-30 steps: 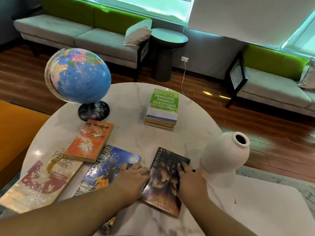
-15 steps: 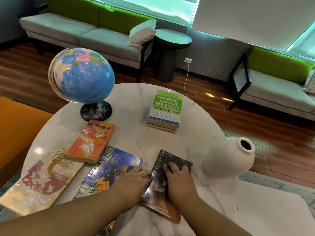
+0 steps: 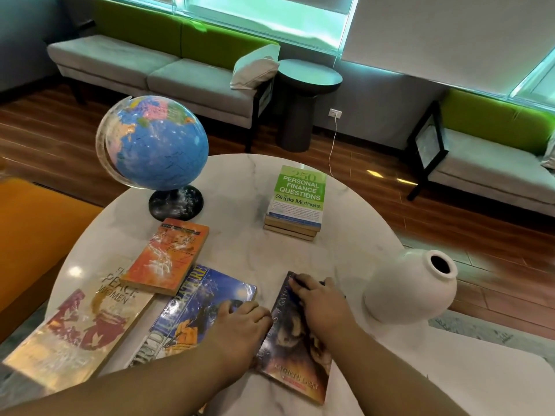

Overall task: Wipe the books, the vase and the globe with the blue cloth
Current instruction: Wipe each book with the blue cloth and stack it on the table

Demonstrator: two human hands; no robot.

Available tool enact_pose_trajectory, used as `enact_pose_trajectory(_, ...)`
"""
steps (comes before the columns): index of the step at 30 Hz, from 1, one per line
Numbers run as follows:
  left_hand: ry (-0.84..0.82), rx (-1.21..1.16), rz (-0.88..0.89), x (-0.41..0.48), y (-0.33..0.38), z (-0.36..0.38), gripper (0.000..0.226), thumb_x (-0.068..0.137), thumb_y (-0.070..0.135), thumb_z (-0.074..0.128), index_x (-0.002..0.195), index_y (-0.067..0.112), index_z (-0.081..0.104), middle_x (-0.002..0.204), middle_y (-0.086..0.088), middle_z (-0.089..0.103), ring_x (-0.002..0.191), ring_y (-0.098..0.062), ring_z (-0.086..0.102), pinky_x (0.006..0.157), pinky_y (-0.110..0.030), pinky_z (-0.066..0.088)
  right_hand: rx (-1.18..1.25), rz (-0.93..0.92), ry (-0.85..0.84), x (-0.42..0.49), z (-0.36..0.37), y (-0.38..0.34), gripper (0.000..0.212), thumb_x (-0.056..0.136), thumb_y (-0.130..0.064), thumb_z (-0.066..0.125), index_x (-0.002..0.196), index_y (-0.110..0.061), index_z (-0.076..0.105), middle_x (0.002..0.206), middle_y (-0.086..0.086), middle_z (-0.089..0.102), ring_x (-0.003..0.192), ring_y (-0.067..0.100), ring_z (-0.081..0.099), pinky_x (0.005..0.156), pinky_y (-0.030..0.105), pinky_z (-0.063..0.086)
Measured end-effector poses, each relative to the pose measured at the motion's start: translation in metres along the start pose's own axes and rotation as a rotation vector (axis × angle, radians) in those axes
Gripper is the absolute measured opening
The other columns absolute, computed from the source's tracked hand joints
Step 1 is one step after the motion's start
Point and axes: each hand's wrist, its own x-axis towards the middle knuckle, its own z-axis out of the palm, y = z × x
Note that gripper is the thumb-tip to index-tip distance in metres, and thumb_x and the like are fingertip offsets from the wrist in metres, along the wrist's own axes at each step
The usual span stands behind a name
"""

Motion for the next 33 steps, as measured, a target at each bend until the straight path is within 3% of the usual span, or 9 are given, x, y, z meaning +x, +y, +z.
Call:
enact_pose_trajectory(1,0.039,0.009,-0.023,-0.001,0.001,-0.002,0.073,0.039,0.042,0.084,0.107,0.029,0.063,0.111,0.013,0.058,0.103,-0.010,0.058,0.073,-0.039,0.040,-0.001,0.067,0.001,0.005,0.000,0.004,0.053,0.099,-0.022,0.037,0.148,-0.039,0.024,0.155,-0.018,0.020,0.117,0.027,0.037,0.092,0.034,0.043)
enact_pose_trajectory(3,0.087,0.005,-0.050,0.000,0.002,0.002,0.074,0.064,0.035,0.076,0.131,0.022,0.047,0.136,0.004,0.042,0.126,-0.015,0.042,0.088,-0.044,0.034,-0.029,0.114,-0.020,0.008,-0.001,0.001,0.058,0.096,-0.021,0.042,0.148,-0.037,0.023,0.155,-0.017,0.017,0.119,0.029,0.035,0.093,0.037,0.044)
enact_pose_trajectory(5,0.067,0.040,-0.108,0.001,0.001,0.005,0.075,0.086,0.030,0.058,0.148,0.019,0.018,0.155,0.002,0.013,0.142,-0.018,0.015,0.101,-0.045,0.021,-0.060,0.035,-0.037,0.001,0.000,-0.013,0.063,0.093,-0.026,0.049,0.149,-0.037,0.021,0.156,-0.016,0.016,0.118,0.031,0.035,0.091,0.039,0.043)
enact_pose_trajectory(8,0.068,0.041,-0.149,0.002,-0.003,0.009,0.089,0.087,0.046,0.057,0.152,0.018,0.004,0.159,0.002,0.000,0.145,-0.020,0.004,0.107,-0.049,0.017,-0.049,-0.198,0.067,-0.030,0.015,-0.036,0.053,0.088,-0.039,0.052,0.140,-0.041,0.040,0.145,-0.019,0.038,0.103,0.031,0.047,0.070,0.034,0.046)
enact_pose_trajectory(14,0.033,0.052,-0.130,0.002,-0.006,0.012,0.095,0.074,0.070,0.057,0.148,0.022,0.020,0.155,0.003,0.013,0.142,-0.020,0.011,0.104,-0.048,0.017,-0.041,-0.382,0.152,-0.085,0.045,-0.019,0.037,0.087,-0.048,0.038,0.120,-0.050,0.054,0.125,-0.030,0.054,0.079,0.016,0.059,0.056,0.024,0.051)
enact_pose_trajectory(20,0.035,0.065,-0.063,0.002,-0.002,0.003,0.066,0.079,0.053,0.063,0.131,0.021,0.039,0.137,0.002,0.035,0.130,-0.021,0.026,0.096,-0.041,0.023,0.024,-0.008,0.186,-0.081,0.029,0.007,0.037,0.065,-0.046,0.079,0.101,-0.045,0.071,0.104,-0.024,0.068,0.066,0.017,0.054,0.045,0.022,0.047)
enact_pose_trajectory(23,0.035,0.085,-0.056,0.003,0.000,0.003,0.063,0.077,0.054,0.064,0.127,0.022,0.043,0.131,0.003,0.041,0.126,-0.021,0.030,0.093,-0.039,0.026,-0.010,-0.178,0.225,-0.097,0.040,-0.019,0.031,0.079,-0.046,0.052,0.107,-0.045,0.067,0.113,-0.025,0.063,0.075,0.020,0.060,0.048,0.023,0.048)
enact_pose_trajectory(25,0.030,0.093,-0.061,0.004,0.002,0.003,0.066,0.075,0.059,0.063,0.125,0.022,0.044,0.129,0.004,0.043,0.125,-0.020,0.031,0.093,-0.039,0.027,-0.014,-0.270,0.189,-0.109,0.046,-0.018,0.035,0.079,-0.047,0.062,0.114,-0.048,0.060,0.120,-0.027,0.059,0.082,0.023,0.061,0.051,0.024,0.049)
enact_pose_trajectory(33,0.003,0.080,-0.073,0.002,0.002,0.005,0.063,0.076,0.060,0.063,0.125,0.023,0.046,0.127,0.005,0.044,0.126,-0.019,0.031,0.099,-0.040,0.026,0.056,-0.085,0.182,-0.132,0.047,0.012,0.036,0.081,-0.044,0.045,0.110,-0.045,0.066,0.118,-0.027,0.061,0.066,0.014,0.045,0.050,0.019,0.046)
